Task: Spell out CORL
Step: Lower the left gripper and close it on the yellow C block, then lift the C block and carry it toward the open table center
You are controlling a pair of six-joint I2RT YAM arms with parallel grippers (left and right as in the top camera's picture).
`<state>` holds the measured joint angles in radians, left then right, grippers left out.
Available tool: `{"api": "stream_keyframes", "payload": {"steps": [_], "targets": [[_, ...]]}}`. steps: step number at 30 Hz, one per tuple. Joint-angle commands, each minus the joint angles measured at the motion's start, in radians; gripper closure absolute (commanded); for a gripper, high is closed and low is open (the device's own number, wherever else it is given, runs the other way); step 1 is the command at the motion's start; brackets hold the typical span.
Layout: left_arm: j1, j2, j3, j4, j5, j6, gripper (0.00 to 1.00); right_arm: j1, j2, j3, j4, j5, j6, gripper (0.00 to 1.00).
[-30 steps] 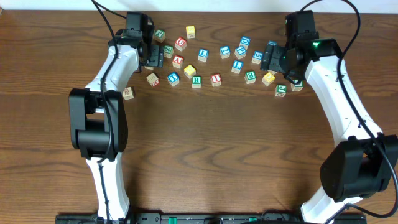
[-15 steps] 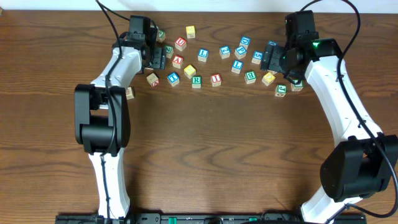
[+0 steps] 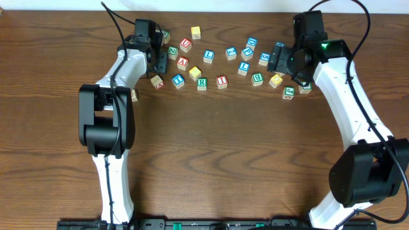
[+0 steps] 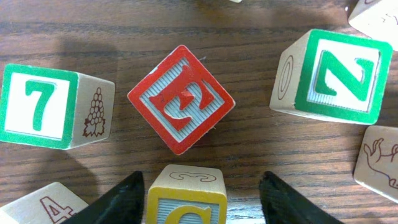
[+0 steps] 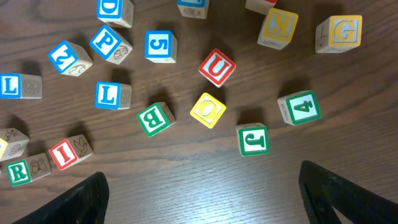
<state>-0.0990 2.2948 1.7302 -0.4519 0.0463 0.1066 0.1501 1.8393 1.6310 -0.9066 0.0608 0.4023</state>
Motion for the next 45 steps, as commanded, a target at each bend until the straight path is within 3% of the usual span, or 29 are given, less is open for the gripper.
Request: {"api": "stream_keyframes", "payload": {"steps": [1,32,45], "targets": [[0.0,0.011,0.026,-0.006,-0.003,0.005,0.47,0.009,-0.004,-0.008,0.004,0.015,0.013,0.07],[0.0,-0.046,0.026,-0.014,-0.013,-0.04,0.67,0.009,-0.004,-0.008,0.006,0.016,0.012,0.06],[0.0,-0.23,0.026,-0.056,-0.013,-0.1,0.72,0.009,-0.004,-0.008,0.005,0.016,0.012,0.06]]}}
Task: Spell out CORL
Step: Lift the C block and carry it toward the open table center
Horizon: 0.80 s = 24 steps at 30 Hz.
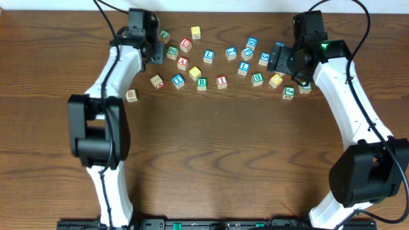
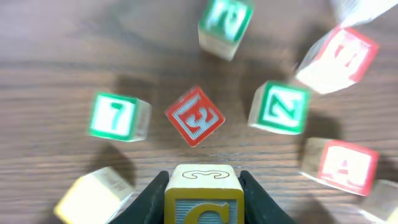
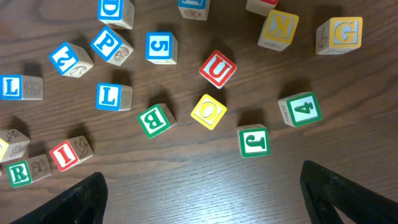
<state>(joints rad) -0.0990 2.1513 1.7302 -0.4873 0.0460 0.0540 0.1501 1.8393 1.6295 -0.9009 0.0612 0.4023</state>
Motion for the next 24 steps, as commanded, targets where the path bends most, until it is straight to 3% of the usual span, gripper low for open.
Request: {"api": "stream_keyframes", "payload": {"steps": [1,9,19,24], "targets": [[0.0,-0.107,0.026,-0.032,-0.013,-0.066,0.73,0.009,-0.004,-0.007,0.0,0.015,0.012,0.06],[-0.008,-0.27,0.026,-0.225,-0.011,-0.187,0.73,0.009,-0.004,-0.007,-0.001,0.016,0.012,0.05],[-0.102,-0.359,0.017,-0.624,-0.001,-0.278,0.72,0.009,-0.004,-0.007,-0.001,0.015,0.012,0.05],[-0.168,-0.358,-0.087,-0.655,-0.001,-0.314,0.72,0.009,-0.004,-0.007,0.0,0.015,0.012,0.04]]}}
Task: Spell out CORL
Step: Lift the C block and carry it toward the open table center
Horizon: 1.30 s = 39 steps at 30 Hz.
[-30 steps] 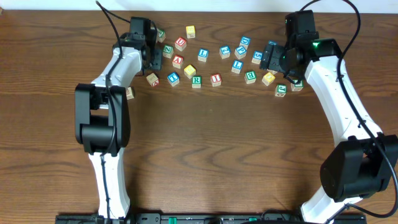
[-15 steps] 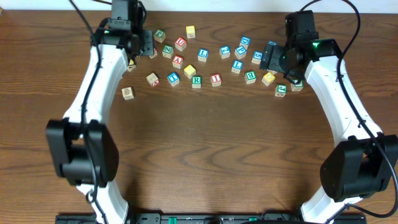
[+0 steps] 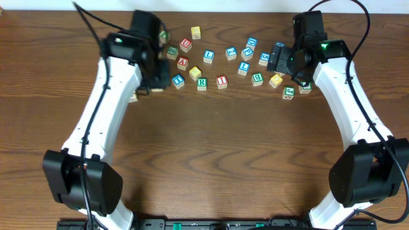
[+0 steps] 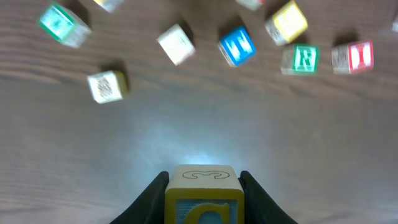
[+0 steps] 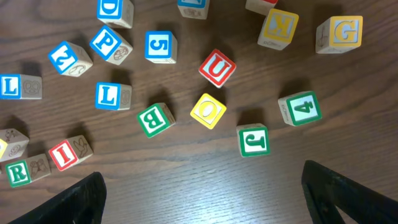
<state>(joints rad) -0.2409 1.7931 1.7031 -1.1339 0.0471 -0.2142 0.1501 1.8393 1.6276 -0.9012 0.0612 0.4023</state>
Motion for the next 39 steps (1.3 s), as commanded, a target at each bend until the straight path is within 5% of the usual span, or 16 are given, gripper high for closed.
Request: {"api": "stream_keyframes", "payload": {"steps": [1,24,39], "targets": [[-0.035,0.0,-0.084,-0.003,-0.002,-0.058,0.72,0.009,-0.004,-0.005,0.001,0.015,0.012,0.04],[-0.169,0.002,-0.518,0.508,-0.002,-0.133,0.72,0.009,-0.004,-0.005,0.012,0.015,0.012,0.04],[-0.187,0.096,-0.522,0.586,-0.001,-0.143,0.72,0.009,-0.004,-0.005,0.011,0.015,0.012,0.04]]}}
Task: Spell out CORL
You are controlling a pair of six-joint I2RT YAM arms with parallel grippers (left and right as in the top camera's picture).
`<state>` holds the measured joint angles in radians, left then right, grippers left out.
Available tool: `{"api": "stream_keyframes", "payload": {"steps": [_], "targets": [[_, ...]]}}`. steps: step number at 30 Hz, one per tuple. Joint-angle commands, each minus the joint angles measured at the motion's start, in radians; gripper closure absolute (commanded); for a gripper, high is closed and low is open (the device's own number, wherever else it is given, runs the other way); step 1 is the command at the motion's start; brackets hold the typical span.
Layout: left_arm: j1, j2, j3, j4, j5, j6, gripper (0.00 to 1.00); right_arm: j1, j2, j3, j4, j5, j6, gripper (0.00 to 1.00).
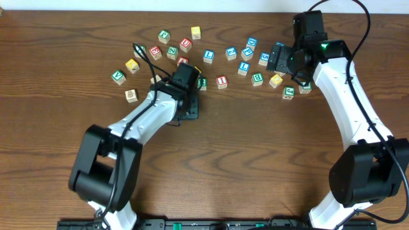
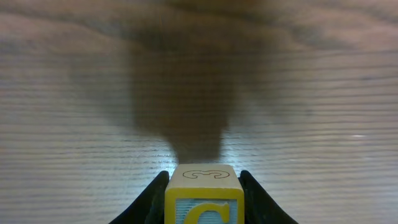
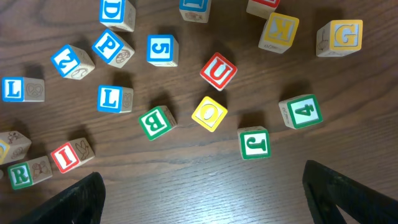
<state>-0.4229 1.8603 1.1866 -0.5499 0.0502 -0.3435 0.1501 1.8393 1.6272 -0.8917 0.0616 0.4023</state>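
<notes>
A yellow C block with a 3 on its upper face sits between the fingers of my left gripper, which is shut on it just above the bare wood, over its own dark shadow. Seen from overhead, the left gripper is just in front of the block row and hides the C. The green R, the yellow O and a blue L lie loose on the table. My right gripper hangs open above them, holding nothing.
Several other letter and number blocks are scattered along the back, among them a red I, green B, green J and red U. A small cluster with a green V lies at the left.
My left gripper, still holding the C block, has gone from high over the left blocks to low over bare wood in front of the row's middle. The right arm has not moved.
My left gripper stood open around the yellow C block in the left cluster. Then it was shut on the block and raised above the neighbours. Later it held the block high over the table, and now holds it close to the wood. The right gripper stayed open throughout.
</notes>
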Motion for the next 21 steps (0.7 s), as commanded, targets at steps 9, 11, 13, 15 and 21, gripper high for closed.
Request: {"api": "stream_keyframes", "payload": {"steps": [9,11,13,15,21], "targets": [[-0.006,0.036,-0.006,0.042,-0.005,0.014,0.72,0.009,-0.004,-0.005,0.002,0.014,0.012,0.04],[-0.006,0.049,-0.006,0.059,-0.006,0.014,0.72,0.009,-0.004,-0.005,0.001,0.014,0.013,0.04],[-0.006,0.065,-0.006,0.07,-0.005,0.013,0.73,0.009,-0.004,-0.005,0.001,0.014,0.012,0.04],[-0.006,0.069,-0.006,0.07,-0.005,0.013,0.72,0.009,-0.004,-0.005,0.0,0.014,0.012,0.04],[-0.006,0.069,-0.006,0.082,-0.005,0.021,0.72,0.009,-0.004,-0.005,0.0,0.014,0.013,0.04]]}}
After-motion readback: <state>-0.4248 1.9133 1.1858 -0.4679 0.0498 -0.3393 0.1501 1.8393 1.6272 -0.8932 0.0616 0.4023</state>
